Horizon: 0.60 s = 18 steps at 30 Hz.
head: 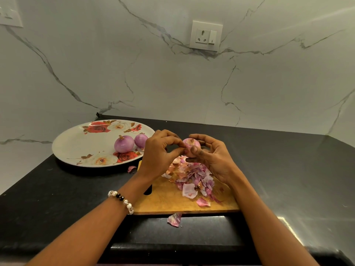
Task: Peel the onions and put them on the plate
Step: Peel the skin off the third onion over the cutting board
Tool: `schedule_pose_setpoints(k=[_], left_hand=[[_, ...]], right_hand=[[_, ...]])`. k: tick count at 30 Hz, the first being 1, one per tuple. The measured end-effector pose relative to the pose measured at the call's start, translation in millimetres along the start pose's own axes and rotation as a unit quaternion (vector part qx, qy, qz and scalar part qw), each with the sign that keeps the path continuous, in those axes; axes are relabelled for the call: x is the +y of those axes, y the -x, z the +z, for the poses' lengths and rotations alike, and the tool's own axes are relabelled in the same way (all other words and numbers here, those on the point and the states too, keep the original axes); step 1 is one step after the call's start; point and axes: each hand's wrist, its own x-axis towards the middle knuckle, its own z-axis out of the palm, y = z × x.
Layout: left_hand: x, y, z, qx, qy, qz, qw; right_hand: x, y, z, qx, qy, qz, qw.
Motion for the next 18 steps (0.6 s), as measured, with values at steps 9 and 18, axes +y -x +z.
schedule_pose_setpoints(k=[9, 18], left_hand=[[0.3, -0.7, -2.7, 0.003, 0.009, 0.002, 1.0], [3.2, 0.1, -4.0, -0.005, 0.001, 0.013, 1.0]], right_hand=[[-0.3, 0.7, 0.8, -0.002, 0.006, -0.001, 1.0], [1.8, 0.3, -0.4, -0.01, 0.022, 0.0, 1.0]])
